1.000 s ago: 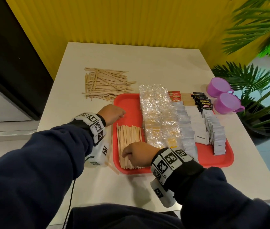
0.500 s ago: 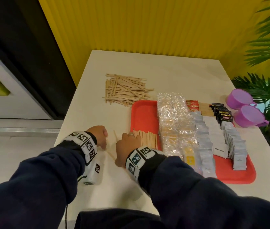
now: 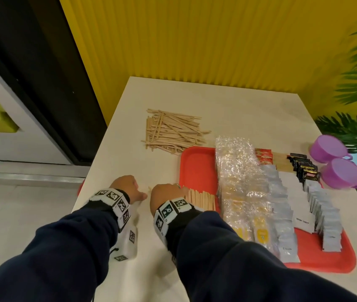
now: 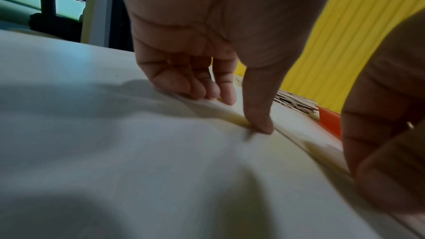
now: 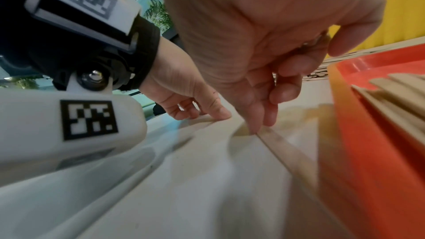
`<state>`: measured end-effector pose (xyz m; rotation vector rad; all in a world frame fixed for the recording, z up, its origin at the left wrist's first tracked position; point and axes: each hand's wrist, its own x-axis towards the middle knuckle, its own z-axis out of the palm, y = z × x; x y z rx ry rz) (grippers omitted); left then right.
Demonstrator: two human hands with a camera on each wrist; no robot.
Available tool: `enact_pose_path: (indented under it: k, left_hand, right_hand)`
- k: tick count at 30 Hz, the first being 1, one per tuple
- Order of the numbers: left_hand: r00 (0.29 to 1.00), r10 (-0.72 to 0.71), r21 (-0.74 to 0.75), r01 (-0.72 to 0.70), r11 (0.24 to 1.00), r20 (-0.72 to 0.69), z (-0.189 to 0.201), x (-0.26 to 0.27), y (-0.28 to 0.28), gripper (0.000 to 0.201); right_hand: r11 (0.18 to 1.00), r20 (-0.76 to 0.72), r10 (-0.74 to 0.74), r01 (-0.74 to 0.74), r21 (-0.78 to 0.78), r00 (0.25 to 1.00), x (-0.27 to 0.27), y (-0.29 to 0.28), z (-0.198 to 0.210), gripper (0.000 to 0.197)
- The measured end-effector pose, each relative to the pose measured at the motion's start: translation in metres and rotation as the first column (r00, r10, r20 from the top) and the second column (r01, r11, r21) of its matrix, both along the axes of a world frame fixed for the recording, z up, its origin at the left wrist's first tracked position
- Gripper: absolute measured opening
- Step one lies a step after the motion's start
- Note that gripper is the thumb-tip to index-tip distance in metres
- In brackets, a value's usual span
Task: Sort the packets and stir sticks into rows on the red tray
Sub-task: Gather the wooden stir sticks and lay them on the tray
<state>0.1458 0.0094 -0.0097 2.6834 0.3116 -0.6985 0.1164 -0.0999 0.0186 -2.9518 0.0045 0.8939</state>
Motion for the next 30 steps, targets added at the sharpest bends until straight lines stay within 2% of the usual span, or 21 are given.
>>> enact_pose_path:
  k: [6, 10, 12, 15, 17, 18, 19, 21, 22, 23, 26, 29, 30]
  left_hand:
    - [0.998, 0.059, -0.150, -0.055, 0.987, 0.027, -0.007, 0.010, 0.008, 0.015]
    - [0.999, 0.034, -0.186, -0.029, 0.982, 0.024, -0.009, 0.019, 0.010, 0.043]
    - [0.998, -0.061, -0.105, 0.063, 0.992, 0.026, -0.009, 0.022, 0.011, 0.041]
    - [0.963, -0.266, 0.042, 0.268, 0.963, -0.037, -0.005, 0.027, 0.013, 0.021]
    - [0.937, -0.339, 0.117, 0.347, 0.931, -0.082, 0.003, 0.028, 0.012, 0.027]
    - [0.926, -0.365, 0.136, 0.376, 0.917, -0.101, 0.005, 0.029, 0.013, 0.028]
    - [0.934, -0.349, 0.129, 0.356, 0.925, -0.077, 0.006, 0.030, 0.013, 0.027]
    - [0.909, -0.412, 0.171, 0.416, 0.893, -0.061, 0.005, 0.035, 0.015, 0.026]
    - [0.890, -0.452, 0.204, 0.454, 0.867, -0.062, 0.001, 0.038, 0.015, 0.026]
    - [0.897, -0.441, 0.201, 0.438, 0.876, -0.033, -0.001, 0.039, 0.015, 0.026]
    - [0.842, -0.538, 0.266, 0.526, 0.808, -0.033, -0.009, 0.046, 0.016, 0.025]
    - [0.850, -0.527, 0.255, 0.515, 0.818, -0.026, -0.010, 0.048, 0.015, 0.024]
    - [0.837, -0.547, 0.273, 0.532, 0.801, -0.028, -0.013, 0.050, 0.015, 0.024]
  right_hand:
    - [1.000, -0.002, 0.001, -0.001, 0.025, 1.000, 0.017, 0.007, -0.003, 0.024]
    - [0.998, -0.043, 0.053, -0.051, 0.036, 0.998, 0.026, 0.004, -0.007, 0.025]
    - [0.997, -0.048, 0.053, -0.050, 0.050, 0.997, 0.031, 0.004, -0.007, 0.023]
    - [0.994, -0.004, 0.051, -0.050, 0.099, 0.999, 0.038, 0.005, -0.008, 0.017]
    - [0.988, 0.020, 0.052, -0.054, 0.147, 0.998, 0.044, 0.002, -0.008, 0.003]
    - [0.989, 0.014, 0.044, -0.045, 0.144, 0.999, 0.048, 0.000, -0.007, 0.011]
    - [0.987, 0.010, 0.049, -0.050, 0.152, 0.999, 0.052, -0.002, -0.006, 0.015]
    - [0.989, 0.029, 0.053, -0.057, 0.137, 0.998, 0.061, -0.001, -0.008, 0.004]
    - [0.992, 0.056, 0.064, -0.069, 0.103, 0.996, 0.064, -0.001, -0.008, 0.012]
    - [0.992, 0.085, 0.085, -0.093, 0.083, 0.993, 0.066, -0.001, -0.006, 0.018]
    - [0.987, 0.113, 0.077, -0.092, 0.131, 0.991, 0.075, -0.003, -0.012, 0.018]
    - [0.977, 0.120, 0.086, -0.107, 0.182, 0.989, 0.083, -0.005, -0.011, 0.020]
    - [0.976, 0.126, 0.113, -0.134, 0.171, 0.986, 0.086, -0.005, -0.013, 0.021]
